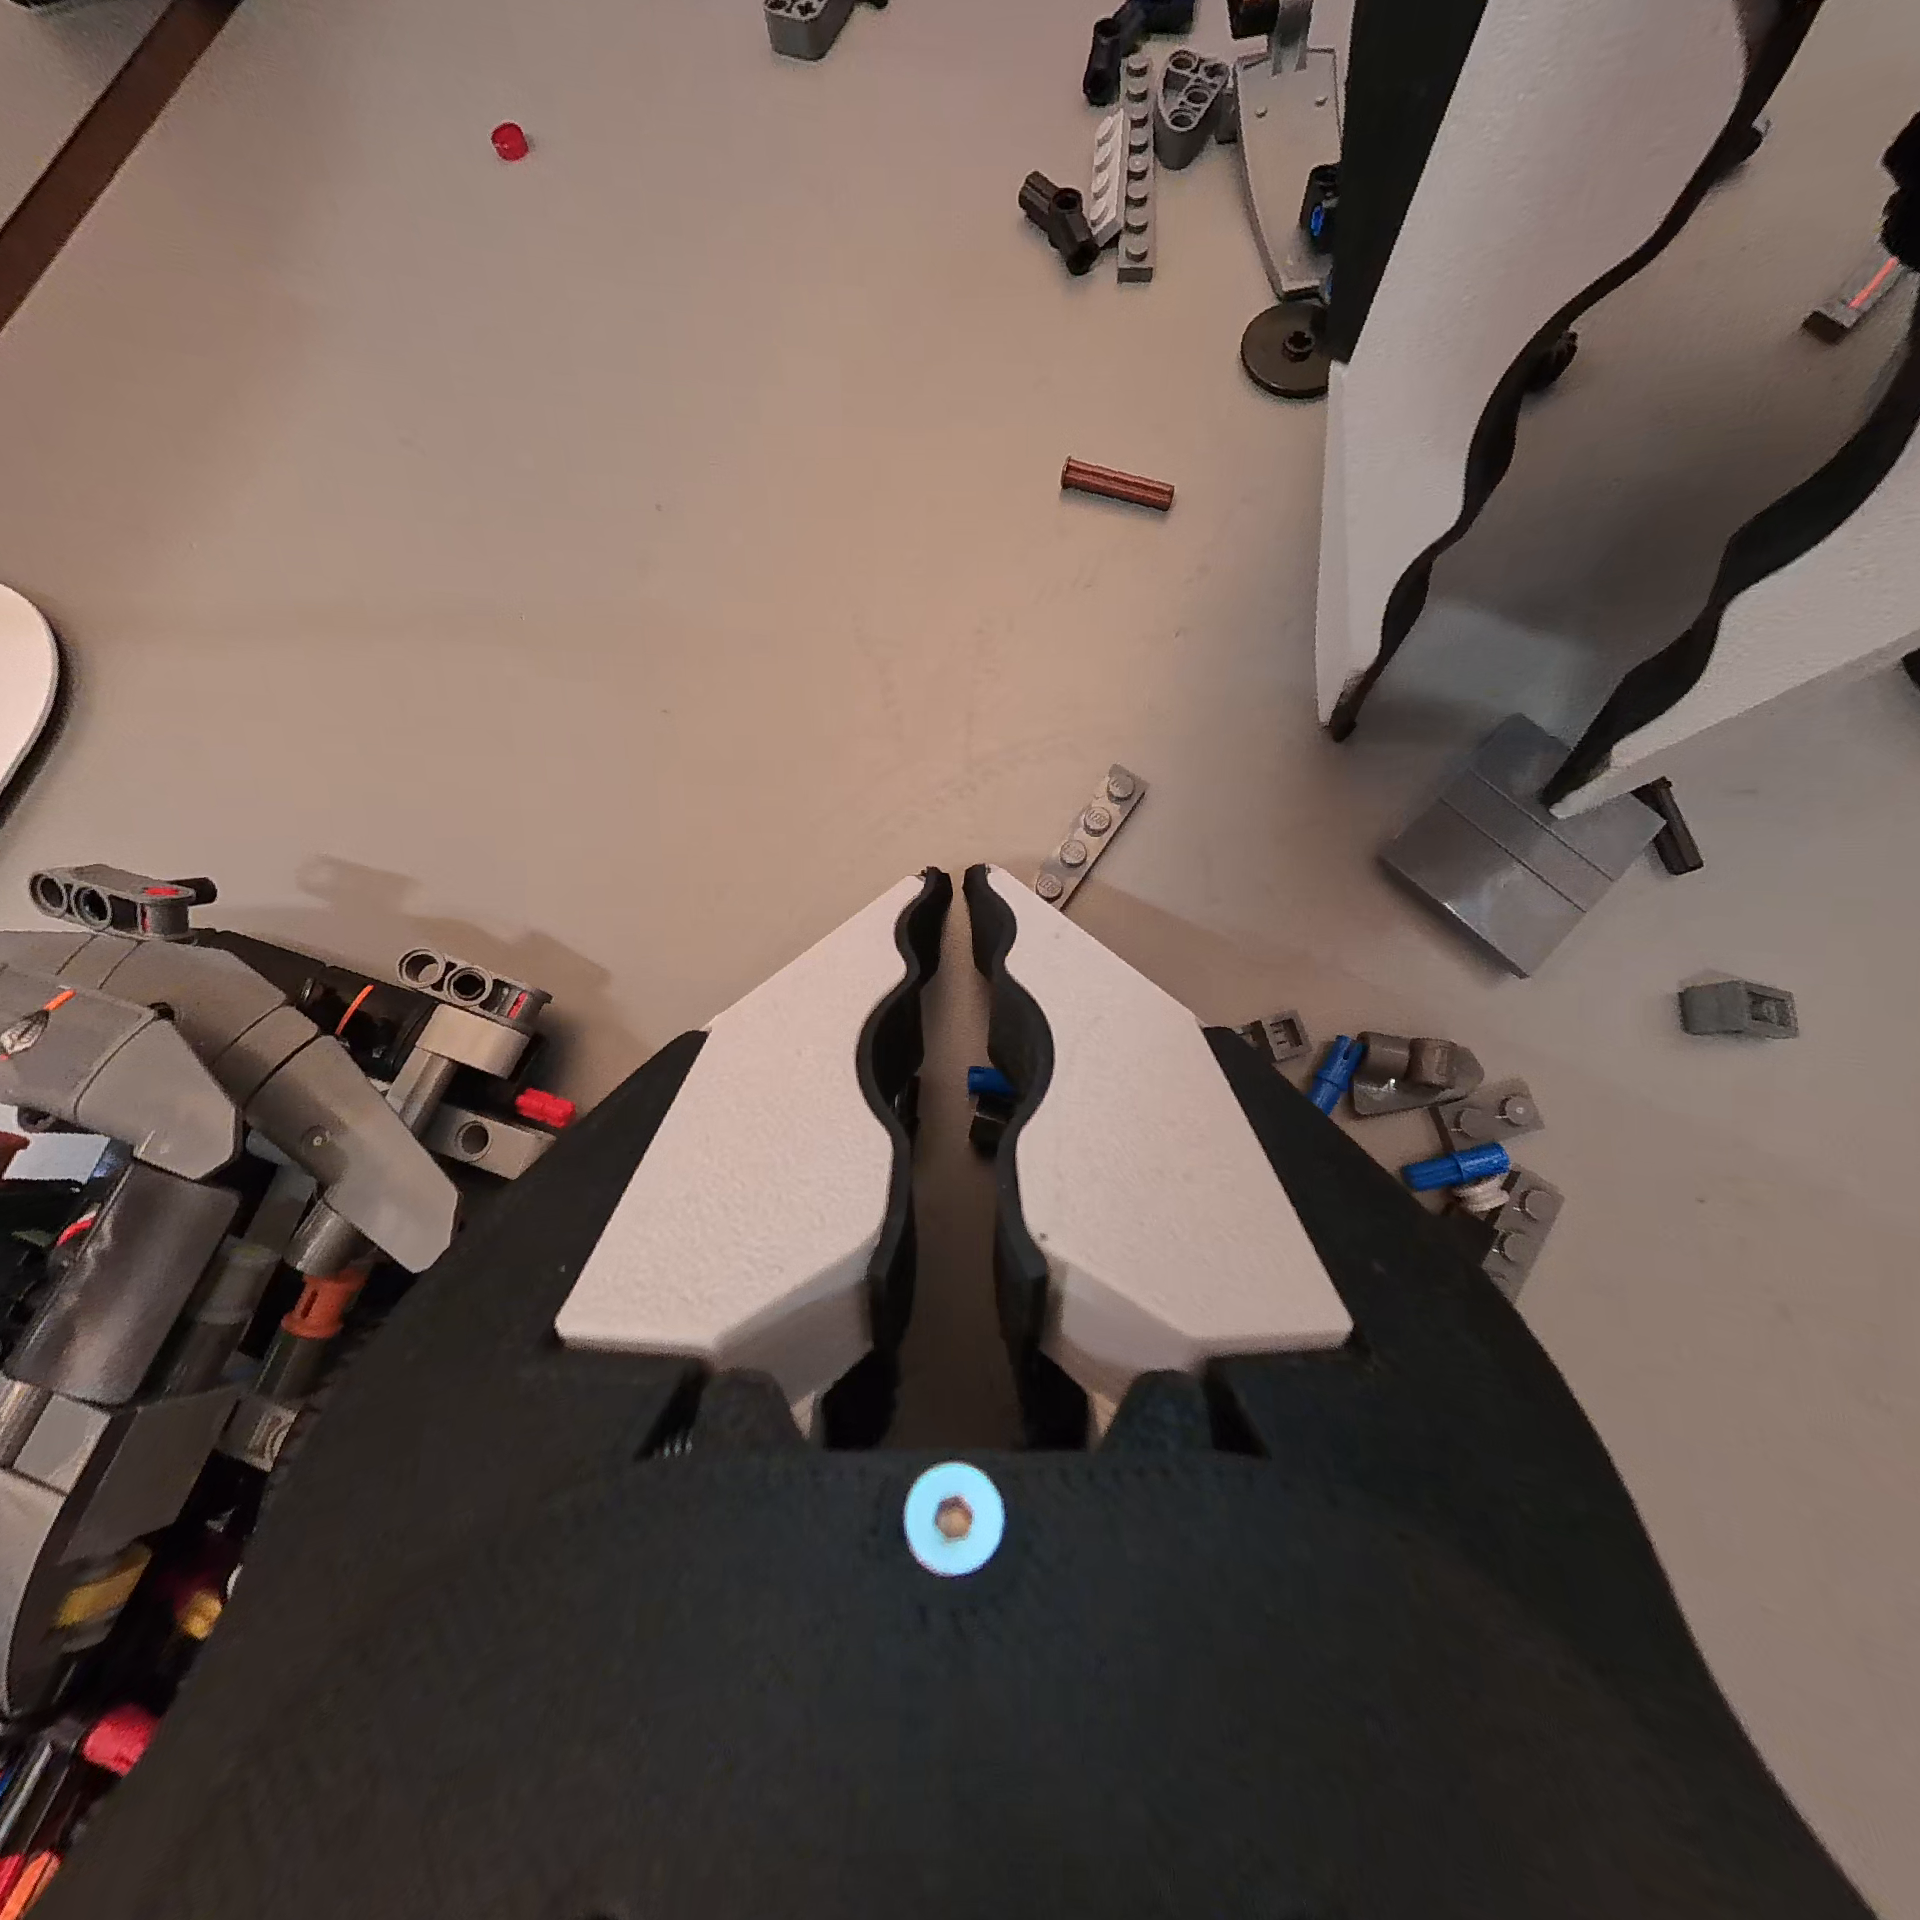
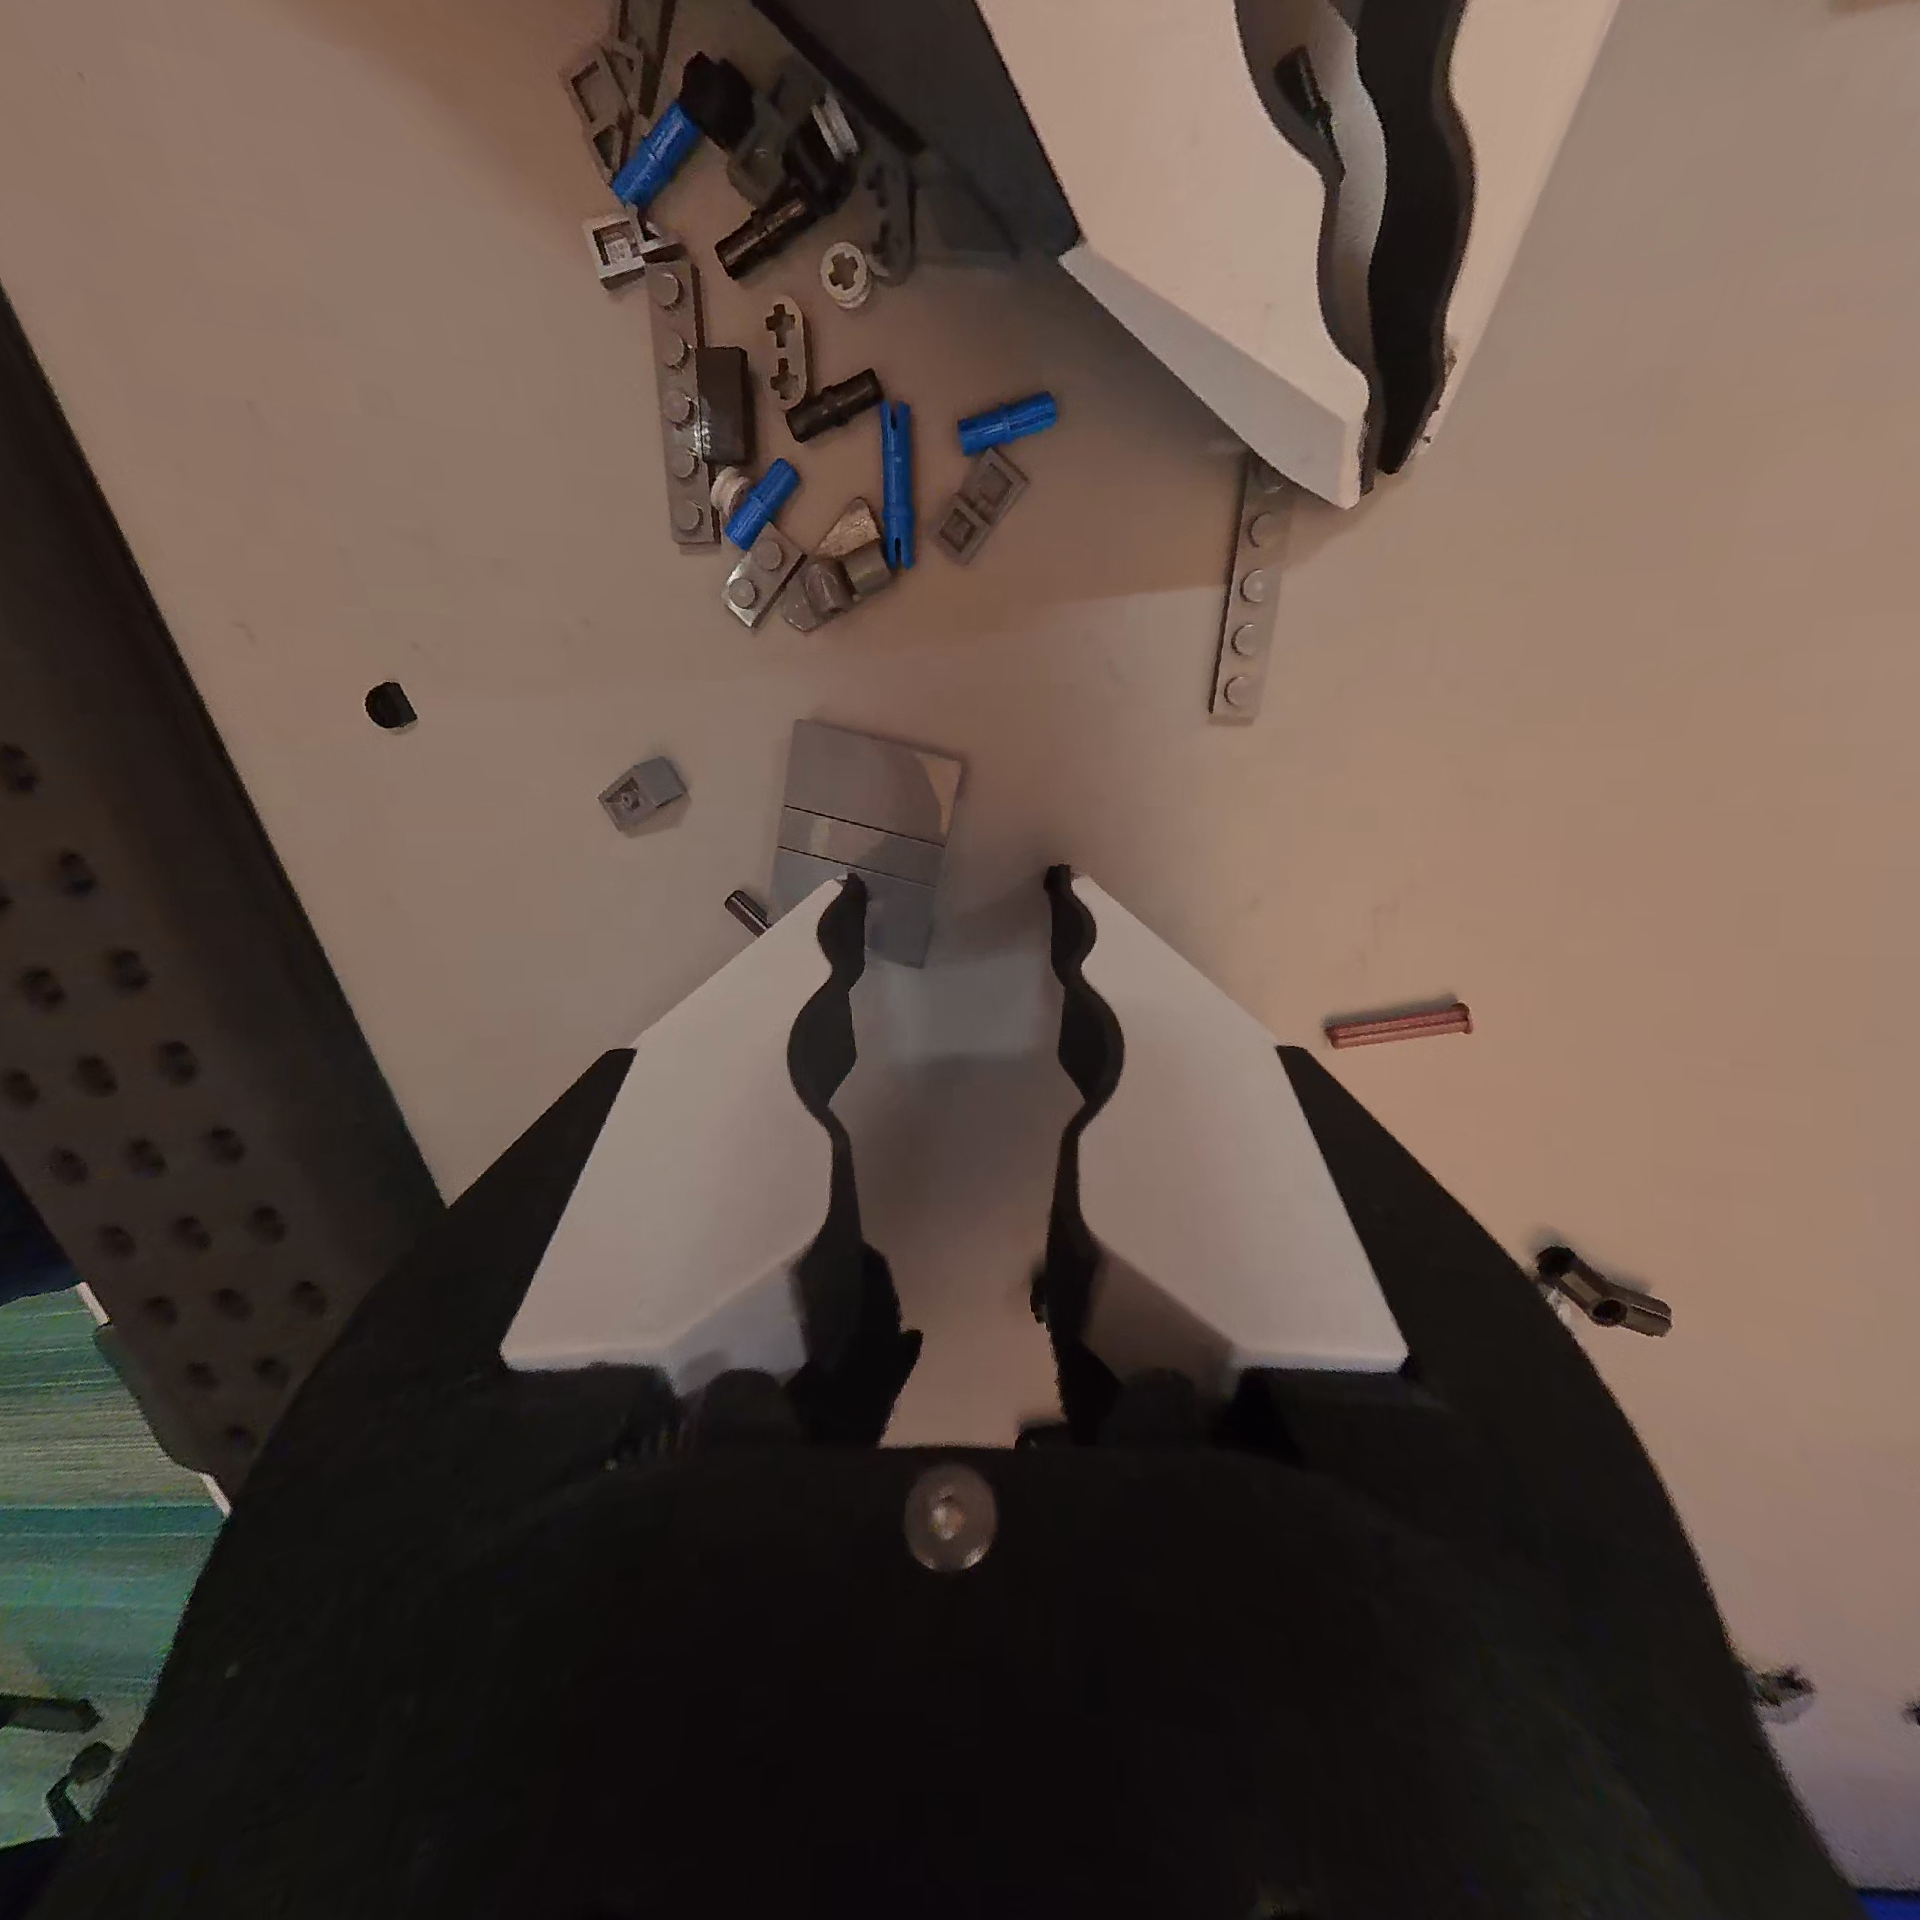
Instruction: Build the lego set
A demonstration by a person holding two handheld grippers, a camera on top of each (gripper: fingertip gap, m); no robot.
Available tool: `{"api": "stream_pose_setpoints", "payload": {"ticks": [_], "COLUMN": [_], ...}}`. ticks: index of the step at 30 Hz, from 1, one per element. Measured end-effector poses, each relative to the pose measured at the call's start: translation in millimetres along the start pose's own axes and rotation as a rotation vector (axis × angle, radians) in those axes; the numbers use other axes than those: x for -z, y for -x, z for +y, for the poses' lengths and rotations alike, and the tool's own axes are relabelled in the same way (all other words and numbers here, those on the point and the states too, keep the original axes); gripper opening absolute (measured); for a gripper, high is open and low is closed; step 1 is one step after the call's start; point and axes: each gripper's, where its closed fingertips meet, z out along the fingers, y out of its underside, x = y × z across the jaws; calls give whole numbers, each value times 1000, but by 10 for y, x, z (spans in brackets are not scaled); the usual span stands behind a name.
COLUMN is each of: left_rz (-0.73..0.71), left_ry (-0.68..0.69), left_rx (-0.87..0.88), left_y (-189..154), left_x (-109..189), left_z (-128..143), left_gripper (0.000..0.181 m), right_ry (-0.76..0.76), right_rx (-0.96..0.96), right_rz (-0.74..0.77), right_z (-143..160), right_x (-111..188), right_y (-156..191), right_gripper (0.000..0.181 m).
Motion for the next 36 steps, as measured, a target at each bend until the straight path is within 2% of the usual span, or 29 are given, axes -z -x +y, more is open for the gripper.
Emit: {"api": "stream_pose_setpoints", "payload": {"ticks": [3, 6, 18, 22, 25, 32, 36], "left_rz": [-1, -3, -8, -11, -11, -9, -10], "left_ry": [0, -1, -4, -5, -3, -3, -2], "left_rx": [0, 3, 8, 10, 9, 11, 8], "left_y": [5, 14, 35, 47, 46, 52, 52], "left_x": [2, 4, 12, 14, 13, 14, 12], "left_z": [1, 3, 3, 5, 7, 11, 12], "left_gripper": [2, 2, 1, 2, 2, 2, 2], "right_ry": [0, 5, 6, 2, 10, -13, 15], "right_rx": [10, -3, -30, -47, -9, 21, 11], "right_rz": [8, -1, 21, -3, 15, -45, -24], "right_z": [1, 16, 67, 99, 98, -16, -15], "right_x": [9, 3, 78, 103, 75, 42, -15], "right_y": [-8, -6, -93, -84, -87, 104, 108], "right_gripper": [29, 37, 39, 46, 47, 52, 55]}}
